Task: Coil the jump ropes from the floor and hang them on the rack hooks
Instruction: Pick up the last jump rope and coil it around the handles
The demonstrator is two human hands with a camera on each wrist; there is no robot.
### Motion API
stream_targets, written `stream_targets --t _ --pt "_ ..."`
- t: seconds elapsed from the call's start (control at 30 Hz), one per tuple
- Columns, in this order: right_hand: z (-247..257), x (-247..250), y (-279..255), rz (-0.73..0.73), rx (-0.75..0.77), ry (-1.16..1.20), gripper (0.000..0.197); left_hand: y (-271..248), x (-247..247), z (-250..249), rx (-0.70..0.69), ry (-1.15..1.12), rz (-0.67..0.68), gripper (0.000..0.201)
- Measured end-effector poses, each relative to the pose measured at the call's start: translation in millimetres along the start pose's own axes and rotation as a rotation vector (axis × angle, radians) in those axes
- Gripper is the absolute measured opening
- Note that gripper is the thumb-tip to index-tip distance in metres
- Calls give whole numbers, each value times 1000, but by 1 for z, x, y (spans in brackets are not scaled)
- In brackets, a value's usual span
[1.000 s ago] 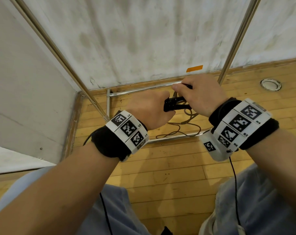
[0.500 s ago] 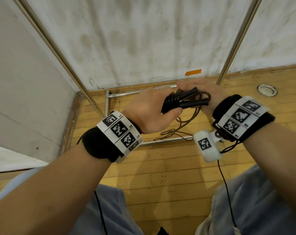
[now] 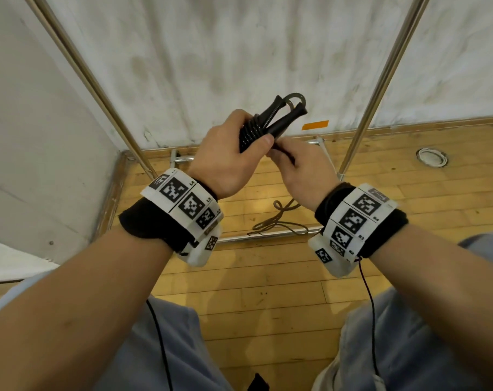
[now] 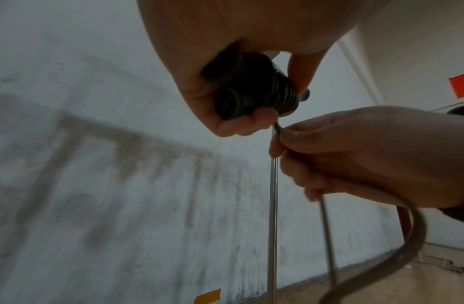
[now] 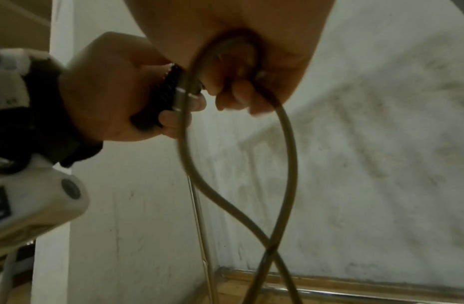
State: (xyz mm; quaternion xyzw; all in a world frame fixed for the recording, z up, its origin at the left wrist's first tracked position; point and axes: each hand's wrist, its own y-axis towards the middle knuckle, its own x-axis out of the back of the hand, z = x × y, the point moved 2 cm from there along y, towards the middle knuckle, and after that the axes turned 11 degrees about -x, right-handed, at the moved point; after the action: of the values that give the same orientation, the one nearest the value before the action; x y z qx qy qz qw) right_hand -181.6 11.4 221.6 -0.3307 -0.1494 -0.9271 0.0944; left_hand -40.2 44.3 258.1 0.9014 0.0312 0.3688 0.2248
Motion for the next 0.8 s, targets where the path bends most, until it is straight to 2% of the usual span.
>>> stream_targets --t 0.1,0.13,0.27,0.37,0.43,0.5,0.57,0.7,0.77,0.8 --pt "0 -3 1 -38 46 -301 23 0 -5 0 -19 54 15 33" --pt "0 -4 1 -59 35 -334 24 0 -6 -1 -28 72 29 34" --pt "5 -2 2 -44 -111 -146 21 2 -7 -5 -44 74 32 36" --pt "8 -3 3 87 -201 30 21 3 -4 -11 -73 60 8 39" --pt "7 -4 4 206 -232 180 20 3 -2 -13 -76 45 -10 38" --pt "6 -2 5 262 -245 321 18 4 -1 -14 -61 4 -48 34" --pt "0 1 10 193 -218 308 19 5 0 -15 -32 -76 -87 26" --pt "-3 2 9 -67 -55 128 20 6 -2 -26 -14 -258 -83 19" --pt "-3 -1 8 -52 -98 157 29 6 -3 -32 -31 -309 -33 18" --pt "-1 -2 8 22 -148 232 35 6 -3 -35 -39 -319 -9 16"
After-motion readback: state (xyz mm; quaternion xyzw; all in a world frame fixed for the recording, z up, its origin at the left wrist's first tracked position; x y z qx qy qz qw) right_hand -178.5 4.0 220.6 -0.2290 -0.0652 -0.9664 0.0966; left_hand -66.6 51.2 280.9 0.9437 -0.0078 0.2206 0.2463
